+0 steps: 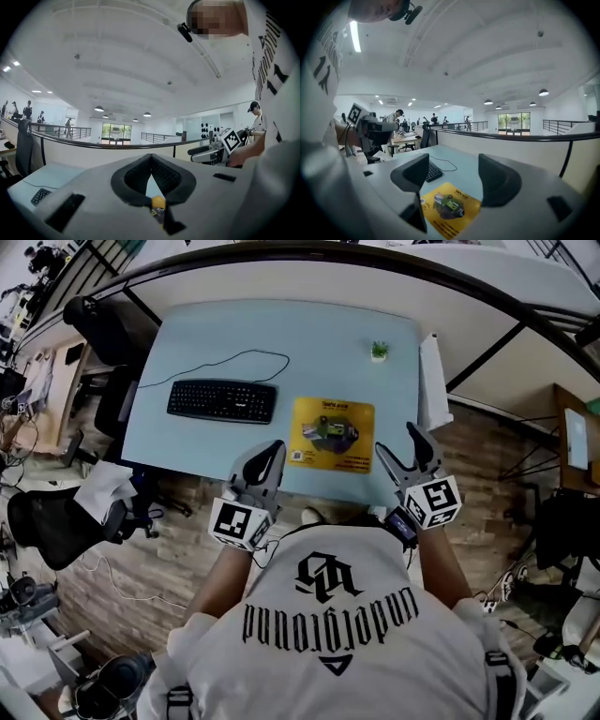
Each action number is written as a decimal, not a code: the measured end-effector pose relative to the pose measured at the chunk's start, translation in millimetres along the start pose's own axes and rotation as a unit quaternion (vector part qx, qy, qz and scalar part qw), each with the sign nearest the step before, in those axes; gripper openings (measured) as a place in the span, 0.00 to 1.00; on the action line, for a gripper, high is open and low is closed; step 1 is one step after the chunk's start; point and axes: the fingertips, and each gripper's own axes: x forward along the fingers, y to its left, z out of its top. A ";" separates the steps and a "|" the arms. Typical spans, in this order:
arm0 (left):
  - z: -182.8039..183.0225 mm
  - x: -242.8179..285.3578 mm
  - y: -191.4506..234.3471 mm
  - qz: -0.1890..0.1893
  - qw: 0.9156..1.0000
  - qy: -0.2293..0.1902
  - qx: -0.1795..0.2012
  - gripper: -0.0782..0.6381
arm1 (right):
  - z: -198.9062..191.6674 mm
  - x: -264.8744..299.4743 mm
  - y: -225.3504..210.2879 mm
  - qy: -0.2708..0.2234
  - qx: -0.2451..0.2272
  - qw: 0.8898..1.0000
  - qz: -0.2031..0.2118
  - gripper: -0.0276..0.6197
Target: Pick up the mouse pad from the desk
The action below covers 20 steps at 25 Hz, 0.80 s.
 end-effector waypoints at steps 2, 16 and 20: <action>-2.8 -5.4 6.5 -0.006 1.000 0.001 -0.005 0.12 | -3.1 2.0 6.6 0.005 0.003 1.000 -0.010 0.55; -34.0 -8.1 18.0 -0.015 0.999 0.026 -0.021 0.12 | -62.6 36.5 8.1 0.072 0.011 0.997 -0.019 0.55; -42.5 0.5 17.7 -0.012 0.999 0.039 -0.021 0.12 | -79.3 46.9 1.9 0.089 0.008 0.996 -0.012 0.55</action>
